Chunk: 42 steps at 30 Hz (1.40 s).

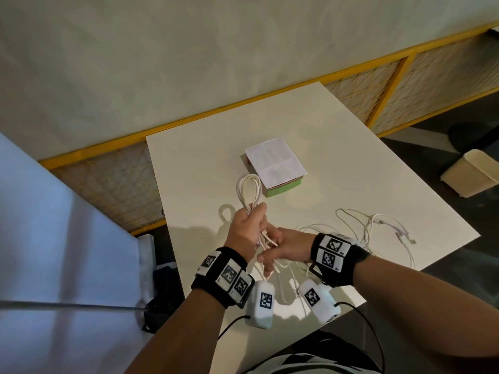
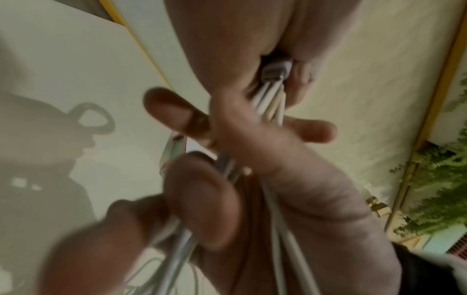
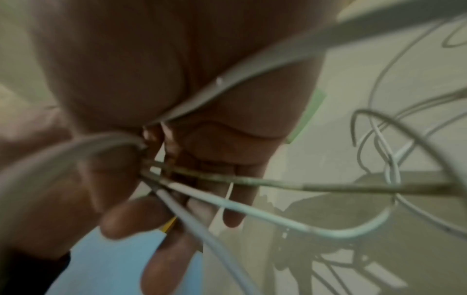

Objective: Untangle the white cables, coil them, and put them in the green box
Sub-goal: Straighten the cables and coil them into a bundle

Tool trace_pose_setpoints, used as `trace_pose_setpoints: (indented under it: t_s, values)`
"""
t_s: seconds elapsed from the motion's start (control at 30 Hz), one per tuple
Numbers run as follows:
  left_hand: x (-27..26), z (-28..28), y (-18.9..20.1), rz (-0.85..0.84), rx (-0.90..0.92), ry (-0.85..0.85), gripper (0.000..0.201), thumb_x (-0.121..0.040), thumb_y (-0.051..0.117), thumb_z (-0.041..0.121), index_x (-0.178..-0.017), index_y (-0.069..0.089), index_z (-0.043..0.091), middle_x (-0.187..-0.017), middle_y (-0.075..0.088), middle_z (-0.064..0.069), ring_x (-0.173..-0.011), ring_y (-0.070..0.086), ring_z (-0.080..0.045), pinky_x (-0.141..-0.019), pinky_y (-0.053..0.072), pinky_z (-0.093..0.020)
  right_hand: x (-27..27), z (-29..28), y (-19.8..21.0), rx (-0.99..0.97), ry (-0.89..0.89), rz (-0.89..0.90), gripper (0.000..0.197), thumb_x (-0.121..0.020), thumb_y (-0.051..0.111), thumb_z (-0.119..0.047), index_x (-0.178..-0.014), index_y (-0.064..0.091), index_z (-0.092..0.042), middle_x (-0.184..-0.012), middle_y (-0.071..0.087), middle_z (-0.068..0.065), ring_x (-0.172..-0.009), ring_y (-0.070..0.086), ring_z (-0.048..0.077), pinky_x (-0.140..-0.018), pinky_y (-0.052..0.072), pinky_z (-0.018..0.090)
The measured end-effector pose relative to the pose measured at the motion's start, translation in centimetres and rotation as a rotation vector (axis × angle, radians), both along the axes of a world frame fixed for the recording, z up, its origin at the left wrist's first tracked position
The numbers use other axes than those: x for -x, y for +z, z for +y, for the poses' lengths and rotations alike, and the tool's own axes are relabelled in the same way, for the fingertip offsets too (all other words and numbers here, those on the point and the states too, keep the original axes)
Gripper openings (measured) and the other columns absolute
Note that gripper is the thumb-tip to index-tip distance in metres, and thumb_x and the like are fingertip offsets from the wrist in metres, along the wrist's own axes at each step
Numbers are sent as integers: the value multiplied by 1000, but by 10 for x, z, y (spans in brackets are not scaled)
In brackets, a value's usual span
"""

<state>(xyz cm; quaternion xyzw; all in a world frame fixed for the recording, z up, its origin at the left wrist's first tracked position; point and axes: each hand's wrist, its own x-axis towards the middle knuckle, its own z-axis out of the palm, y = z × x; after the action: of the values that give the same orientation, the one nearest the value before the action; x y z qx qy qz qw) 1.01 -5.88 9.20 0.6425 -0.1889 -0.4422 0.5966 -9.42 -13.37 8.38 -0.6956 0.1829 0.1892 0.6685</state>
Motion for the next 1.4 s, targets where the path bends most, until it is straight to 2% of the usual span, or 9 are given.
trace_pose_setpoints:
  t_s: [0.17,0.27,0.43,0.53,0.67,0.87,1.07,1.2,1.4]
  values:
    - [-7,9,-11,-6,69,-16,47,-91,47,39,-46,40,26,-37,31,6,-35,30,-15,-67,47,-43,-4,-6,11,109,66,134,32,-89,60,-24,-94,57,7,-45,57,-5,-50,56,13,-65,50,19]
    - [-4,17,-17,9,60,-30,43,-94,46,36,-53,43,25,-38,29,6,-35,29,-13,-66,50,-37,-5,-11,21,485,223,232,30,-85,63,-35,-69,57,-10,-51,51,-2,-45,52,16,-48,46,20]
    - [-6,27,-31,-22,-68,27,43,-98,45,30,-56,45,24,-38,32,7,-34,31,-12,-62,45,-37,-6,-15,28,751,334,323,25,-84,63,-32,-80,63,-7,-58,57,3,-52,53,19,-57,43,26]
    - [-7,30,-38,-141,-163,26,52,-96,47,36,-45,45,24,-36,39,5,-35,38,-13,-60,39,-34,-7,-7,31,1036,405,260,22,-88,55,-28,-94,61,-8,-87,62,12,-75,57,27,-64,37,31]
    - [-4,31,-39,-158,-232,-11,42,-92,57,38,-57,47,15,-42,43,1,-39,41,-12,-52,37,-25,-6,-2,30,1369,406,160,25,-87,46,-21,-106,58,-10,-105,64,13,-94,62,35,-68,40,34]
    - [-4,32,-44,-73,-204,-144,38,-67,69,41,-78,46,13,-51,36,5,-39,33,-9,-43,31,-20,-7,-9,29,1226,111,141,19,-86,47,-15,-104,51,-9,-102,62,15,-89,62,36,-65,43,36]
    - [2,31,-41,-74,-231,-287,39,-66,75,35,-95,56,16,-60,44,5,-49,39,-11,-50,37,-23,-18,-11,29,1020,-179,-23,52,-73,49,7,-119,39,-15,-114,51,11,-77,59,39,-65,49,42]
    - [6,30,-38,-79,-238,-332,36,-73,78,31,-104,61,21,-61,41,1,-48,37,-14,-46,36,-25,-18,-15,24,963,-212,-34,58,-73,61,-2,-125,42,-18,-124,50,7,-100,60,31,-78,50,38]
    - [14,26,-45,-198,-239,-315,30,-75,71,34,-80,56,9,-60,44,-4,-53,42,-16,-55,40,-27,-23,-19,27,787,-288,126,40,-83,49,-2,-120,56,-13,-122,61,9,-107,59,24,-80,43,22]
